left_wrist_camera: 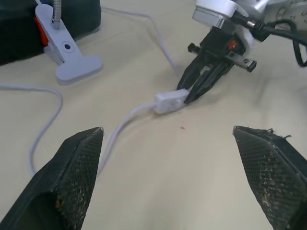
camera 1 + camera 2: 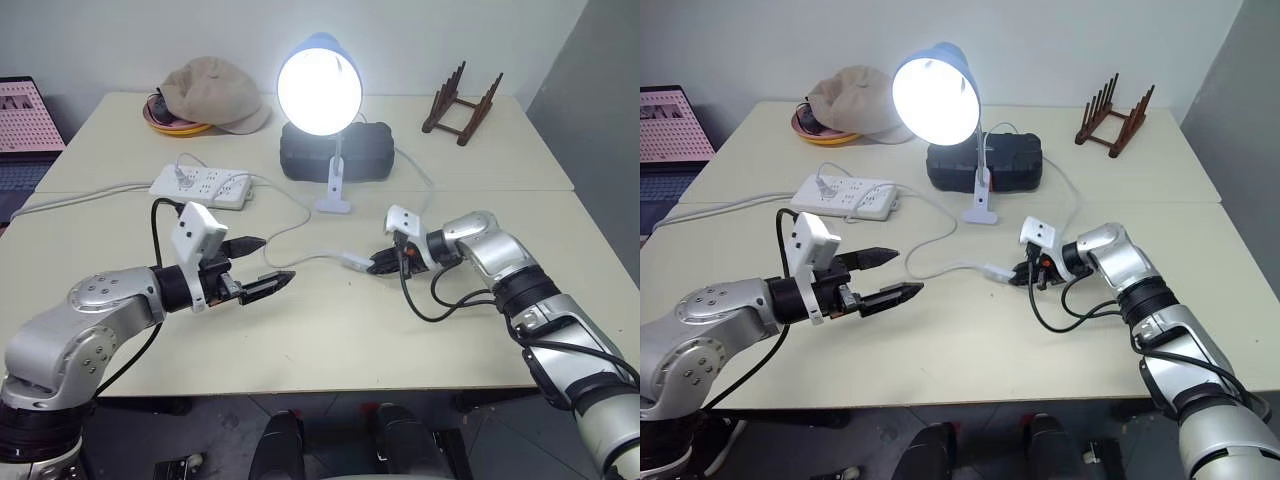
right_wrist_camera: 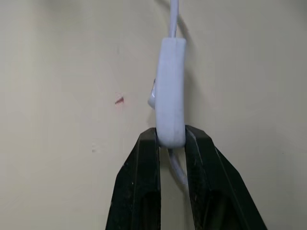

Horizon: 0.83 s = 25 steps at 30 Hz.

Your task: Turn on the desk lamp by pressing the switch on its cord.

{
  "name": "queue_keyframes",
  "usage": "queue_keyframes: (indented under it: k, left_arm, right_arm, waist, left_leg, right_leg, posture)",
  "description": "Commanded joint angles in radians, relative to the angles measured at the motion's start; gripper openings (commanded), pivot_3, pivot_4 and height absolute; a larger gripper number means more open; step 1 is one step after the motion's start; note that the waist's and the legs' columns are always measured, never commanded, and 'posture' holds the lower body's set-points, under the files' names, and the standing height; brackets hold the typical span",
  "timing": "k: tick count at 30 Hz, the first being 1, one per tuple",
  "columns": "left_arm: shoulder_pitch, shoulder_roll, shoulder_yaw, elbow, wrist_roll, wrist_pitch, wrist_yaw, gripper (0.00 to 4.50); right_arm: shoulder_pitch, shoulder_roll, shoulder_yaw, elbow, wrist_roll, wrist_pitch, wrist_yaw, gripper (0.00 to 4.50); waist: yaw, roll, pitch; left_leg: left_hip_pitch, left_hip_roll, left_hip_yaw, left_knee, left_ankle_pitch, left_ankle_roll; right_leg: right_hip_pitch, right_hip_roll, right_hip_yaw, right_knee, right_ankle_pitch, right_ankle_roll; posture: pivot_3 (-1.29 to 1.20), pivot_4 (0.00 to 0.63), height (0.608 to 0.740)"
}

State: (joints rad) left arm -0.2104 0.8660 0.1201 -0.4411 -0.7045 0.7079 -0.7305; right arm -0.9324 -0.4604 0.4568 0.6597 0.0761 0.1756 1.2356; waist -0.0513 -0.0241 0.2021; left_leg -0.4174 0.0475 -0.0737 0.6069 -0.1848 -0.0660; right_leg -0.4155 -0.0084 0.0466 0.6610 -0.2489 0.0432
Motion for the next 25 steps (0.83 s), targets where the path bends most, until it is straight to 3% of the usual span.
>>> queue_keyframes:
  k: [1,5,12,17,21,25]
  left_arm:
    - [-0.006,0.023,-0.017,0.012,0.083,-0.076,-0.047,4.50]
    - [-0.012,0.036,-0.042,0.065,0.127,-0.105,-0.116,4.50]
    - [-0.087,0.050,-0.050,0.143,0.162,-0.114,-0.194,4.50]
    - [-0.162,0.100,-0.056,0.231,0.196,-0.132,-0.284,4.50]
    - [-0.202,0.120,-0.066,0.302,0.226,-0.170,-0.341,4.50]
    - [-0.255,0.097,-0.089,0.366,0.257,-0.184,-0.359,4.50]
  right_arm:
    - [-0.009,0.008,-0.007,0.039,-0.051,-0.078,0.019,0.72]
    - [0.019,-0.022,-0.038,-0.025,-0.038,-0.065,0.066,1.73]
    - [0.137,-0.159,-0.133,-0.346,0.019,0.063,0.098,3.43]
    - [0.260,-0.280,-0.308,-0.665,0.155,0.282,0.055,4.47]
    - [0.361,-0.300,-0.467,-0.883,0.308,0.492,-0.036,4.47]
    - [0.479,-0.329,-0.531,-1.026,0.353,0.556,-0.096,4.47]
  waist:
    - [-0.001,0.000,0.000]
    - [-0.003,0.000,0.000]
    - [0.010,0.001,0.000]
    - [0.016,0.001,0.001]
    - [0.014,0.001,0.001]
    - [0.017,0.001,0.001]
  left_leg:
    - [0.000,0.000,0.000,0.000,0.000,0.000]
    - [0.000,0.000,0.000,0.000,0.000,0.000]
    - [-0.001,0.000,0.000,0.001,0.000,0.000]
    - [-0.001,0.000,0.000,0.001,0.000,0.000]
    - [-0.001,0.000,0.001,0.001,0.000,0.000]
    - [-0.001,0.000,0.001,0.001,0.000,0.000]
  right_leg:
    - [0.000,0.000,0.000,0.000,0.000,0.000]
    - [0.000,0.000,0.000,0.001,0.000,0.000]
    - [0.000,0.000,0.000,0.002,0.000,0.000]
    - [-0.002,0.000,0.000,0.002,0.000,0.000]
    - [-0.002,0.000,0.000,0.003,0.000,0.000]
    - [-0.003,0.000,0.000,0.003,0.000,0.000]
  posture:
    - [0.00,0.150,0.740]
    - [0.00,0.150,0.740]
    - [0.00,0.150,0.740]
    - [0.00,0.150,0.740]
    - [0.00,0.150,0.740]
    - [0.00,0.150,0.740]
